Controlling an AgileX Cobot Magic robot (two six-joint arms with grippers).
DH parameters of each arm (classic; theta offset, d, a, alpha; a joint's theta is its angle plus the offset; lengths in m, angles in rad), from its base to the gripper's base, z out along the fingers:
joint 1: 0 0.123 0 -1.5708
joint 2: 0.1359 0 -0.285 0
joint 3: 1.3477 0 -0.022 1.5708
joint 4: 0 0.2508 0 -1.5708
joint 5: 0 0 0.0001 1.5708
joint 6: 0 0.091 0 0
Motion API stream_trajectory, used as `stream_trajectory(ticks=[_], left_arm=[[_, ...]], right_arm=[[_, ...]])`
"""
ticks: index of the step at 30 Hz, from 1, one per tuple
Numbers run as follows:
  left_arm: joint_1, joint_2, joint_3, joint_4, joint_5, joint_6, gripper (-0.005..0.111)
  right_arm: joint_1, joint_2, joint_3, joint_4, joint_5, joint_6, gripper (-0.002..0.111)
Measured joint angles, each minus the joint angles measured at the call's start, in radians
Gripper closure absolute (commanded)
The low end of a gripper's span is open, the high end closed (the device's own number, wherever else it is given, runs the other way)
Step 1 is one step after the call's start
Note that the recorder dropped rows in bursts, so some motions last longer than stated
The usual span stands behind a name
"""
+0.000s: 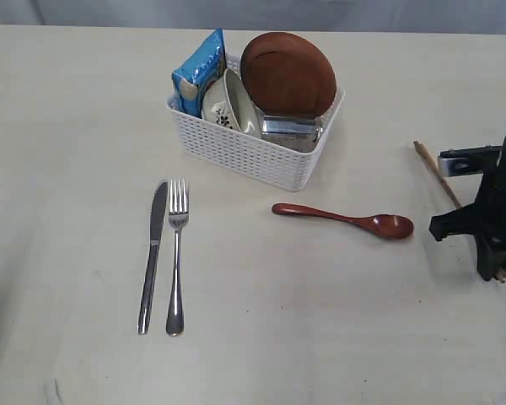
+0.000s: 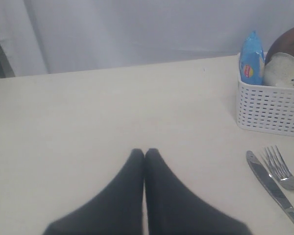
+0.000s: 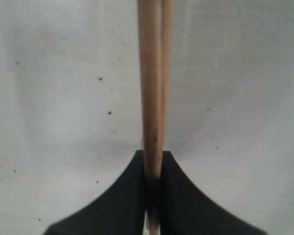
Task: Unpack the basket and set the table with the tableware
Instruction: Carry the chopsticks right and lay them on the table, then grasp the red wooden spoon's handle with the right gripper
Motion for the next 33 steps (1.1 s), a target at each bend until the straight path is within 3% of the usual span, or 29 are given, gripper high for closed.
stream_trajectory(ticks=[2,4,16,23,27,33], left_arm=[[0.0,0.0,0.0,0.0,0.0,0.0,0.107],[0.0,0.0,0.0,0.0,0.0,0.0,0.107],[0.0,0.0,0.0,0.0,0.0,0.0,0.107],[0.0,0.0,0.0,0.0,0.0,0.0,0.107],[0.0,0.0,0.0,0.0,0.0,0.0,0.107],[0.0,0.0,0.0,0.0,0.0,0.0,0.107]], right_arm=[[0.0,0.003,0.0,0.004,-0.034,0.003,0.072],[0.0,0.003,0.0,0.004,-0.053,0.003,0.063],[0.0,0.003,-0.04,0.023,-0.012,-0.004,0.063],[0.01,-0.039,-0.132,0.258,0.088,-0.201,0.063],[0.07,-0.068,-0.156,0.319,0.086,-0.283,0.063],[0.258,-0.074,-0.16,0.309,0.061,-0.476,0.063]])
